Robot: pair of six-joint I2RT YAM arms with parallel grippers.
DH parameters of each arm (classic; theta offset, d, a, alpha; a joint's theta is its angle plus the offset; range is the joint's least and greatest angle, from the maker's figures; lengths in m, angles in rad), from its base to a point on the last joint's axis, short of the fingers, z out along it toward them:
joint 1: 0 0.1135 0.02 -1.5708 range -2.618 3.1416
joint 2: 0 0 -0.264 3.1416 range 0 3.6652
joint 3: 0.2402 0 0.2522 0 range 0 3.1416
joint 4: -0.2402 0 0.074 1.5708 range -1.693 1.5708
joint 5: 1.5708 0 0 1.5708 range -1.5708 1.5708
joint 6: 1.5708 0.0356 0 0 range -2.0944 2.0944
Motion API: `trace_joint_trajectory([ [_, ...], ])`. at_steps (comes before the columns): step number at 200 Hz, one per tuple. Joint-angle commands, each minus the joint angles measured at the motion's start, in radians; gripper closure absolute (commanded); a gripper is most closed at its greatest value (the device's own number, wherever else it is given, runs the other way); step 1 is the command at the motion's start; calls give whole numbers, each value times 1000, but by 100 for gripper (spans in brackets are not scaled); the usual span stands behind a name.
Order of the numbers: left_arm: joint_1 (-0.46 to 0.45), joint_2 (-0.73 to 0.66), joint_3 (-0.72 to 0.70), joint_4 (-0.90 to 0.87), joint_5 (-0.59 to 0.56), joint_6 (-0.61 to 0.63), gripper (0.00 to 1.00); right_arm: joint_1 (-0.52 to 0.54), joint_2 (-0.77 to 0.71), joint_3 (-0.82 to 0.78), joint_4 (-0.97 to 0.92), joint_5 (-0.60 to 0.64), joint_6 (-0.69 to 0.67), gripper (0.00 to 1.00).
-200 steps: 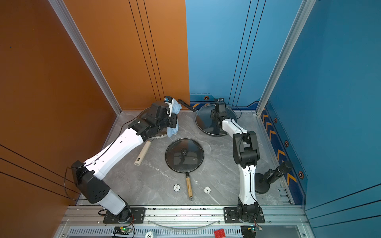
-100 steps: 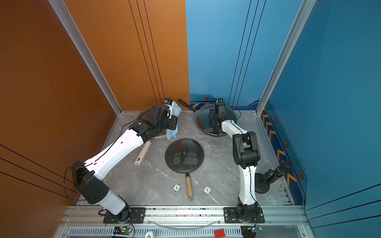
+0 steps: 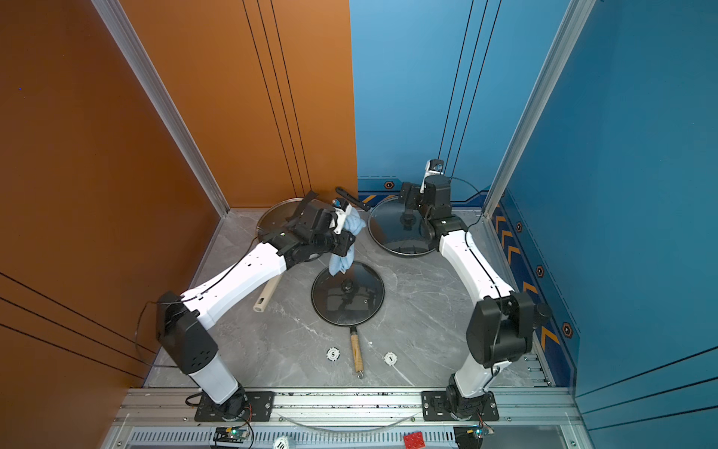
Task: Wipe the pot lid with a cloth
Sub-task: Place the cleaning item at the center of the board, then reset both arms
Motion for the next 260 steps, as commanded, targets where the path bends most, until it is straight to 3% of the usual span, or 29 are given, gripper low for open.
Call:
trace_joint_trajectory([
  [1,-63,98,97,-43,270,88,67,-2,-126,-51,-177,126,3,0],
  [18,-120,188,180,-96,363,124,61,-13,-237,-113,-183,197,11,0],
  [31,-160,249,225,-115,410,135,47,-28,-312,-146,-186,237,28,0],
  [36,-173,272,242,-126,411,138,37,-37,-333,-151,-194,247,34,0],
  [40,-180,287,254,-136,403,139,20,-47,-352,-151,-209,255,42,0],
  [42,-184,296,260,-142,396,139,5,-51,-358,-150,-214,257,44,0],
  [44,-188,304,267,-148,389,140,0,-54,-364,-149,-223,258,44,0],
  [80,-205,334,298,-195,197,121,2,-87,-429,-143,-302,253,38,0],
  [109,-181,306,276,-209,116,114,2,-93,-432,-146,-324,244,35,0],
  [153,-149,193,224,-194,-2,114,2,-97,-394,-153,-311,215,44,0],
  [175,-100,69,106,-102,-76,80,2,-92,-372,-175,-326,185,64,0],
  [202,17,-174,-162,127,-216,2,2,-76,-377,-235,-329,176,77,0],
  [227,215,-404,-446,327,-257,-66,2,-64,-412,-321,-316,197,81,0],
  [260,432,-572,-678,351,-319,-5,2,-47,-495,-449,-316,253,91,0],
])
